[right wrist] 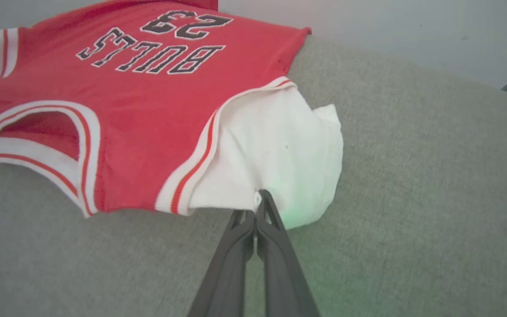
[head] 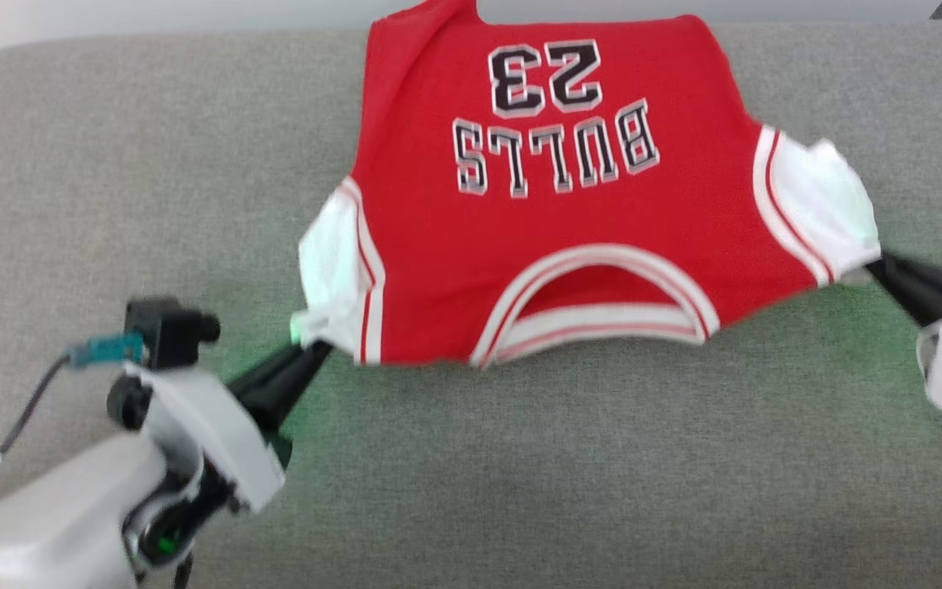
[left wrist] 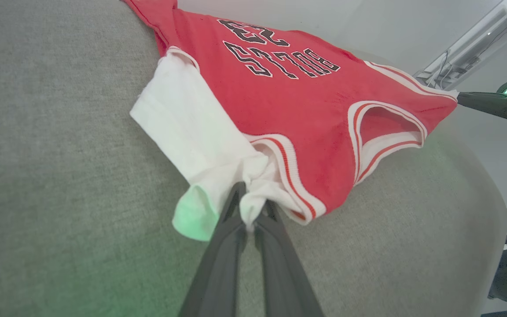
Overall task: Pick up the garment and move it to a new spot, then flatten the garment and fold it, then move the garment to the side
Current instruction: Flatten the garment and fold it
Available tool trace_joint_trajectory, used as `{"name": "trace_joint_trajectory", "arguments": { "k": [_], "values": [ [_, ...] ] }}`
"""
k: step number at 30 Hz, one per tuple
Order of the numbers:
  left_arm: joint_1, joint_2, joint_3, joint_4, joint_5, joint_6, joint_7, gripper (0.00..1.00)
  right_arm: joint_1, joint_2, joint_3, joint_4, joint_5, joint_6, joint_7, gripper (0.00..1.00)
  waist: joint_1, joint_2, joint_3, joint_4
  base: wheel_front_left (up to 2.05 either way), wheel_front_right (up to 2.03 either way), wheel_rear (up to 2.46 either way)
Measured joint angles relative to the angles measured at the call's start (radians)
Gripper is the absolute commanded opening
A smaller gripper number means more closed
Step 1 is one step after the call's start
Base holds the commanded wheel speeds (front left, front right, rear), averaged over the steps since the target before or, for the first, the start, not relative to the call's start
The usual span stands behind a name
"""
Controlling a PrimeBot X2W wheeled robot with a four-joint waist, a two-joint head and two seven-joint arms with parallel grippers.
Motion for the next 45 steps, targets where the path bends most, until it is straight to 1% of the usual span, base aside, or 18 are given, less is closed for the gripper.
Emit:
{"name": "trace_joint_trajectory", "arguments": {
  "k": [2,6,10,13,17,20,23,25,27,29,33,38,41,45],
  "values": [
    [0.038,0.025,-0.011,-0.035,-0.003,0.0,0.0,0.0,0.082,-0.031,-0.044,-0.076,0.009,0.0,0.037,0.0,0.0,0.0,-0.009,-0.001,0.0,0.0,0.0],
    [0.109,0.076,-0.013,-0.103,-0.018,0.0,0.0,0.0,0.262,-0.071,-0.138,-0.221,0.029,0.0,0.122,0.0,0.0,0.0,-0.024,-0.005,0.0,0.0,0.0],
    [0.165,0.131,-0.021,-0.176,-0.028,0.0,0.0,0.0,0.441,-0.098,-0.246,-0.342,0.035,0.0,0.209,0.0,0.0,0.0,-0.025,-0.012,0.0,0.0,0.0],
    [0.204,0.171,-0.032,-0.222,-0.038,0.0,0.0,0.0,0.572,-0.097,-0.334,-0.423,0.015,0.0,0.28,0.0,0.0,0.0001,-0.02,-0.014,0.0,0.0,0.0],
    [0.251,0.219,-0.043,-0.28,-0.044,0.0,0.0,0.0,0.742,-0.064,-0.447,-0.529,-0.018,0.0,0.39,0.0,0.0,0.0,-0.019,-0.015,0.0,0.0,0.0],
    [0.279,0.253,-0.046,-0.319,-0.043,0.011,0.0,0.0,0.861,-0.019,-0.544,-0.611,-0.055,0.0,0.47,0.0,0.0,0.0,-0.017,-0.012,0.0,0.0,0.0],
    [0.291,0.264,-0.04,-0.35,-0.042,0.029,0.0,0.0,0.934,0.051,-0.641,-0.689,-0.095,0.0,0.534,0.0,0.0,0.0,-0.012,-0.007,0.0,0.0,0.0],
    [0.292,0.261,-0.037,-0.36,-0.042,0.034,0.0,0.0,0.951,0.094,-0.686,-0.723,-0.134,0.0,0.57,0.0,0.0,0.0001,-0.008,-0.003,0.0,0.0,0.0],
    [0.292,0.246,-0.038,-0.359,-0.039,0.039,0.001,0.0,0.953,0.119,-0.709,-0.748,-0.168,0.0,0.613,0.0,0.0,0.0,-0.005,0.0,0.0,0.0,0.0],
    [0.289,0.218,-0.036,-0.347,-0.041,0.038,0.004,0.0,0.947,0.148,-0.715,-0.757,-0.187,0.0,0.648,0.0,0.0,0.0,-0.002,0.003,0.0,0.0,0.0],
    [0.275,0.157,-0.037,-0.3,-0.05,0.032,0.009,0.0,0.893,0.173,-0.697,-0.746,-0.226,0.0,0.689,0.0,0.0,0.0001,0.006,0.008,0.0,0.0,0.0],
    [0.263,0.092,-0.049,-0.2,-0.028,0.025,0.022,0.0,0.821,0.196,-0.628,-0.645,-0.244,0.0,0.692,0.0,0.0,0.0,0.011,0.009,0.0,0.0,0.0],
    [0.262,0.056,-0.048,-0.149,-0.022,0.019,0.016,0.0,0.785,0.201,-0.585,-0.571,-0.264,0.0,0.664,0.0,0.0,0.0,0.013,0.01,0.0,0.0,0.0],
    [0.261,0.028,-0.048,-0.105,-0.013,0.01,0.009,0.0,0.747,0.204,-0.537,-0.502,-0.279,0.0,0.617,0.0,0.0,0.0,0.014,0.01,0.0,0.0,0.0]
  ]
}}
